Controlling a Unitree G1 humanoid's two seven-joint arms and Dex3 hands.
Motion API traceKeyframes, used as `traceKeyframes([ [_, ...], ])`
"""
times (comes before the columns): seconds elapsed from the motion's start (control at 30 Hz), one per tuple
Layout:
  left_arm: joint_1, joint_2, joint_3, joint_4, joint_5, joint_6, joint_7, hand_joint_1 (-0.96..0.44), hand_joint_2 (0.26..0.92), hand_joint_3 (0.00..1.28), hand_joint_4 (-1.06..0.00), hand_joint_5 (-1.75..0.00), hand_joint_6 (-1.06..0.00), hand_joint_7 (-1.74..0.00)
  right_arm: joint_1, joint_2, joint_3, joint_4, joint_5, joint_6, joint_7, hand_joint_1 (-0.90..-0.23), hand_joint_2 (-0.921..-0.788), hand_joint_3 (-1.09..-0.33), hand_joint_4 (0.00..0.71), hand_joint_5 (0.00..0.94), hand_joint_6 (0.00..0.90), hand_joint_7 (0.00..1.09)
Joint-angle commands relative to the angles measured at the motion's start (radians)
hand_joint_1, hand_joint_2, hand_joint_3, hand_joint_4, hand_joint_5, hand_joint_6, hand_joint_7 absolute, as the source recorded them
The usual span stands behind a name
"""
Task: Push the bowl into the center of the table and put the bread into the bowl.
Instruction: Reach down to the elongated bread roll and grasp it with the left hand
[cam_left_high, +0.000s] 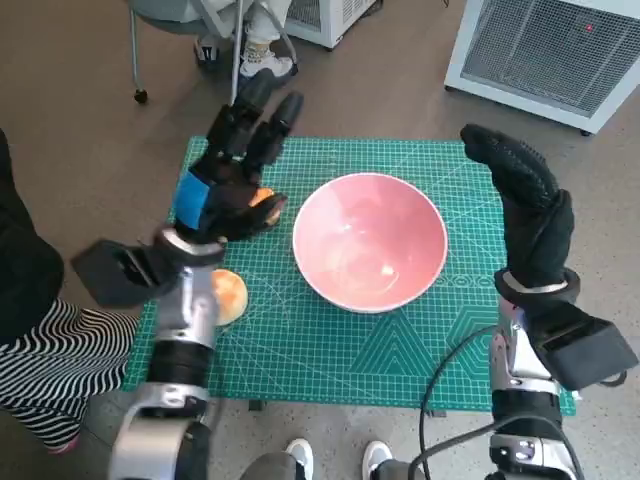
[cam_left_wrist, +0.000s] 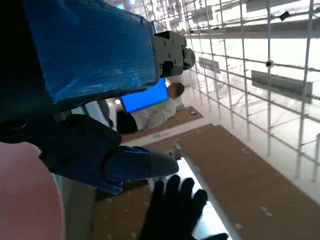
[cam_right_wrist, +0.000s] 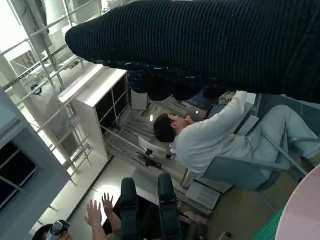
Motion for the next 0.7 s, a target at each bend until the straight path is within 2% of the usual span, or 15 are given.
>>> traceKeyframes([
  [0.03,-0.043,0.115,-0.014,0.003,0.153,-0.003,0.094,-0.58,0.921,0.30,-0.02,0.00,0.00,-0.21,0.028,0.007,0.005,-0.013,-0.006,0.018,-0.013,-0.790,-0.921,-0.696,0.139,0.008,0.169,0.23],
  [0.07,-0.063,0.197,-0.024,0.003,0.262,0.005,0.158,-0.51,0.861,0.24,-0.04,0.00,-0.06,-0.23,0.028,0.010,0.007,-0.018,-0.011,0.017,-0.018,-0.790,-0.921,-0.696,0.140,0.009,0.169,0.23],
  [0.13,-0.092,0.296,-0.039,0.004,0.394,0.026,0.236,-0.45,0.821,0.15,-0.05,0.00,-0.12,-0.25,0.031,0.012,0.009,-0.025,-0.017,0.018,-0.024,-0.790,-0.921,-0.696,0.141,0.009,0.169,0.24],
  [0.2,-0.117,0.334,-0.053,0.020,0.445,0.056,0.266,-0.24,0.771,0.08,-0.10,-0.01,-0.19,-0.25,0.032,0.014,0.010,-0.031,-0.020,0.018,-0.027,-0.791,-0.921,-0.696,0.142,0.009,0.168,0.24],
  [0.23,-0.124,0.344,-0.057,0.025,0.459,0.063,0.275,-0.17,0.760,0.06,-0.12,-0.01,-0.23,-0.23,0.032,0.015,0.010,-0.032,-0.022,0.018,-0.029,-0.791,-0.921,-0.696,0.142,0.008,0.167,0.24],
  [0.4,-0.168,0.389,-0.093,0.058,0.513,0.143,0.284,0.09,0.758,0.03,-0.16,0.00,-0.29,-0.14,0.034,0.014,0.012,-0.036,-0.026,0.018,-0.035,-0.790,-0.921,-0.696,0.143,0.008,0.165,0.24],
  [0.5,-0.194,0.419,-0.134,0.085,0.562,0.160,0.289,0.15,0.765,0.03,-0.17,0.00,-0.30,-0.11,0.036,0.013,0.014,-0.037,-0.027,0.020,-0.040,-0.788,-0.921,-0.696,0.144,0.008,0.164,0.25],
  [0.7,-0.232,0.452,-0.199,0.114,0.611,0.205,0.271,0.11,0.762,0.02,-0.18,0.00,-0.31,-0.07,0.041,0.010,0.015,-0.039,-0.023,0.021,-0.043,-0.779,-0.921,-0.700,0.145,0.007,0.160,0.25],
])
